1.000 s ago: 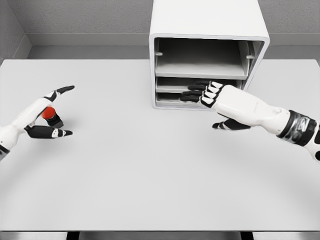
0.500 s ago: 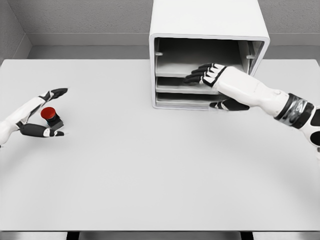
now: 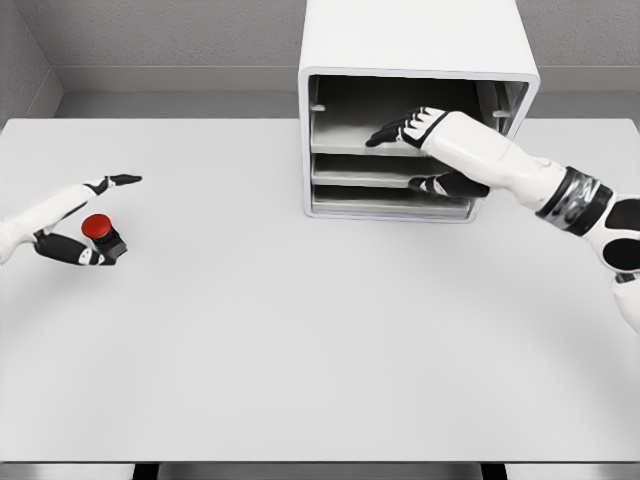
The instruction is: Slide open multi-storey tabletop storage cabinets and put open load switch and slide close multi-storey tabletop storage cabinets
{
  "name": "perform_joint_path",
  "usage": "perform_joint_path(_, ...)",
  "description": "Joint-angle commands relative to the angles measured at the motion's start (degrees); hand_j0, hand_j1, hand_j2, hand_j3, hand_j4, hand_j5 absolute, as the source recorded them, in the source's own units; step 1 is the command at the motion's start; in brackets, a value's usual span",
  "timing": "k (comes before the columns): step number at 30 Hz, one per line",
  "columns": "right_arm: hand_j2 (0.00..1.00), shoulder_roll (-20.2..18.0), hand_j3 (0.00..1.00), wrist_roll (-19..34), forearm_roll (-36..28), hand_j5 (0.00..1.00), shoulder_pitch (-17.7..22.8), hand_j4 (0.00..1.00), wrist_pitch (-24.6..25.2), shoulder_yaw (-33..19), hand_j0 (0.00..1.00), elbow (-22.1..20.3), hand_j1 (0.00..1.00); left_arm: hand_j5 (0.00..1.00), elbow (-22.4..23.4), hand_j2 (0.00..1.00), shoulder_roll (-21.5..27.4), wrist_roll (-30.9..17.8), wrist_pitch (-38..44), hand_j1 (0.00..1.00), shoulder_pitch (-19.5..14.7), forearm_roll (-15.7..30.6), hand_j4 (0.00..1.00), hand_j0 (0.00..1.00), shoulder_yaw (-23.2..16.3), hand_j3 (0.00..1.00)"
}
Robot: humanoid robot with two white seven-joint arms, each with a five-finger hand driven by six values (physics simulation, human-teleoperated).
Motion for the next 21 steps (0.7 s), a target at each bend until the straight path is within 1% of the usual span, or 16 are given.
perform_joint_path(1,0.79,0.78,0.79,0.32,-0.39,0.79,-0.18,0.79,0.1,0.11,0.79,2.25,0.79,1.0,0.15,1.0,-0.13,0.02,-0.69,1.0,0.0,-3.72,1.0,1.0,-0.59,1.0)
perform_joint_path(4,0.8,0.78,0.8,0.41,-0.39,0.8,-0.62,0.8,0.1,1.26,0.8,2.43,0.8,1.0,0.32,1.0,-0.22,0.02,-1.75,1.0,-0.09,-5.66,1.0,1.0,-0.5,1.0)
perform_joint_path(5,0.79,0.78,0.79,0.41,-0.39,0.79,-0.62,0.79,0.1,1.34,0.79,2.43,0.79,1.0,1.11,1.0,-0.39,0.02,-1.75,1.0,-0.09,-6.8,1.0,1.0,-0.24,1.0)
perform_joint_path(8,0.8,0.87,0.8,0.32,-0.39,0.8,-0.97,0.8,0.1,2.05,0.8,2.52,0.8,1.0,1.38,1.0,-0.57,0.02,-1.75,1.0,-0.53,-7.86,1.0,1.0,0.11,1.0)
perform_joint_path(9,0.8,1.66,0.8,0.32,-0.3,0.8,-0.97,0.8,0.1,2.05,0.8,2.6,0.8,1.0,1.81,1.0,-1.18,0.02,-1.57,1.0,-1.23,-9.26,1.0,1.0,0.73,1.0)
perform_joint_path(10,0.8,2.1,0.8,0.32,-0.3,0.8,-0.97,0.8,0.1,2.05,0.8,2.52,0.8,1.0,3.13,1.0,-2.85,0.02,-1.57,1.0,-2.98,-11.63,1.0,1.0,1.61,1.0)
perform_joint_path(11,0.8,2.1,0.8,0.32,-0.3,0.8,-0.97,0.8,0.1,2.14,0.8,2.52,0.8,1.0,4.36,1.0,-3.3,0.02,-1.75,1.0,-4.04,-13.04,1.0,1.0,1.61,1.0)
perform_joint_path(14,0.8,2.63,0.8,1.46,-0.3,0.8,-0.97,0.8,0.1,2.22,0.8,2.69,0.8,1.0,4.54,1.0,-3.21,0.02,-3.15,1.0,-4.13,-13.13,1.0,1.0,0.9,1.0)
perform_joint_path(17,0.8,2.89,0.8,1.81,-0.3,0.8,-0.97,0.8,0.1,2.4,0.8,3.13,0.8,1.0,3.75,1.0,-3.21,0.02,-3.95,1.0,-3.52,-12.69,1.0,1.0,0.99,1.0)
perform_joint_path(21,0.81,3.94,0.81,1.81,-0.3,0.81,-2.64,0.81,0.1,2.84,0.81,6.03,0.81,1.0,3.4,1.0,-3.3,0.02,-3.68,1.0,-3.43,-13.04,1.0,1.0,0.99,1.0)
